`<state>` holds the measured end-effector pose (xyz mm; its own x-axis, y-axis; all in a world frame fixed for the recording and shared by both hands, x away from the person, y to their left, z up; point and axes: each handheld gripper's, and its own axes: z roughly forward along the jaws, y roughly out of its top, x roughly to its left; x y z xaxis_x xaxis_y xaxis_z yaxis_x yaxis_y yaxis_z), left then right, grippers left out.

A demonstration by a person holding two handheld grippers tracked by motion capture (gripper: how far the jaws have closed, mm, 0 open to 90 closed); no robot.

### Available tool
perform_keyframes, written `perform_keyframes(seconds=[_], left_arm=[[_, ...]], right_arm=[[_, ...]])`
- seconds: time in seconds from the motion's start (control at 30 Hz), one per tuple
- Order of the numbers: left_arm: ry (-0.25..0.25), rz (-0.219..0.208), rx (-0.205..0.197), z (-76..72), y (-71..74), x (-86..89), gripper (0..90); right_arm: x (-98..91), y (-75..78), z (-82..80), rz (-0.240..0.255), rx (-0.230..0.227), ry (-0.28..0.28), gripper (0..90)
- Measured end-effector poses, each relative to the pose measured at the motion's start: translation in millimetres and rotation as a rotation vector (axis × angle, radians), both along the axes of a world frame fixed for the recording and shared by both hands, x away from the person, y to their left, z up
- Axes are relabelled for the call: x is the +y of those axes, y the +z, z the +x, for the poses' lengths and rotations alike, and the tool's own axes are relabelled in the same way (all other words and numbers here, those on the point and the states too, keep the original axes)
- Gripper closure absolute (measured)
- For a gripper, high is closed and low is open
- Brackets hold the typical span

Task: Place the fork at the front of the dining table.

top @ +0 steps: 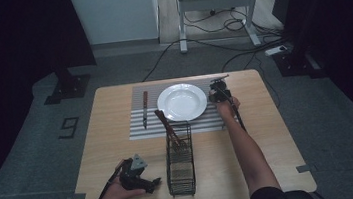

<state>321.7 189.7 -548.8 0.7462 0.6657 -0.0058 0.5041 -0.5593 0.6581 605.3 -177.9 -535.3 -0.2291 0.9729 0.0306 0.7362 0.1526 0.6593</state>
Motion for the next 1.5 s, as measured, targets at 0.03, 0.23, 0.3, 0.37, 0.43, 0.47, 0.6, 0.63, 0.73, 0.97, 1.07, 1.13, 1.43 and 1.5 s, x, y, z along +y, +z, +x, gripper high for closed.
perform_keyframes(seconds=[0.03,0.23,0.3,0.37,0.43,0.47,0.6,0.63,0.73,0.97,1.07,1.13,1.43,1.5], left_arm=[[0.0,0.0,0.0,0.0,0.0,0.0,0.0],[-0.003,0.0,0.0,-0.4,0.0,0.0,0.0],[-0.003,0.0,0.0,-0.4,0.0,0.0,0.0],[-0.003,-0.001,0.0,-0.7,0.0,-0.1,0.0],[-0.003,0.0,0.0,-0.8,0.0,-0.2,0.0],[-0.003,0.0,0.0,-0.8,0.0,-0.3,0.0],[-0.003,0.0,0.0,-1.0,0.0,-0.4,0.0],[-0.003,0.0,0.0,-1.0,0.0,-0.4,0.0],[-0.003,0.0,0.0,-1.1,0.0,-0.6,0.0],[-0.003,0.0,0.0,-1.1,0.0,-0.6,0.0],[-0.003,0.0,0.0,-1.1,0.0,-0.6,0.0],[-0.003,0.0,0.0,-1.1,0.0,-0.6,0.0],[-0.003,0.0,0.0,-1.1,0.0,-0.6,0.0],[-0.003,0.0,0.0,-1.0,0.0,-0.6,0.0]], right_arm=[[0.0,0.0,0.0,0.0,0.0,0.0,67.5],[-16.6,12.2,-9.8,0.092,-0.027,-0.015,48.8],[-18.6,14.7,-13.3,0.095,-0.047,-0.012,49.0],[-23.4,20.1,-24.2,0.099,-0.064,-0.003,45.1],[-24.4,20.9,-29.6,0.105,-0.04,0.023,42.9],[-24.3,21.1,-31.9,0.1,-0.036,0.028,42.7],[-24.4,19.7,-41.4,0.085,-0.002,0.073,45.0],[-24.4,19.7,-41.4,0.085,-0.002,0.073,45.0],[-24.4,14.6,-48.2,0.055,-0.006,0.086,52.4],[-18.8,6.1,-48.7,0.025,0.043,0.078,59.4],[-15.6,2.4,-47.8,-0.004,0.042,0.065,69.5],[-16.0,2.4,-47.1,-0.01,0.039,0.062,74.8],[-26.2,1.7,-31.7,0.044,0.042,0.003,80.5],[-26.7,2.2,-28.9,0.045,0.048,0.001,80.5]])
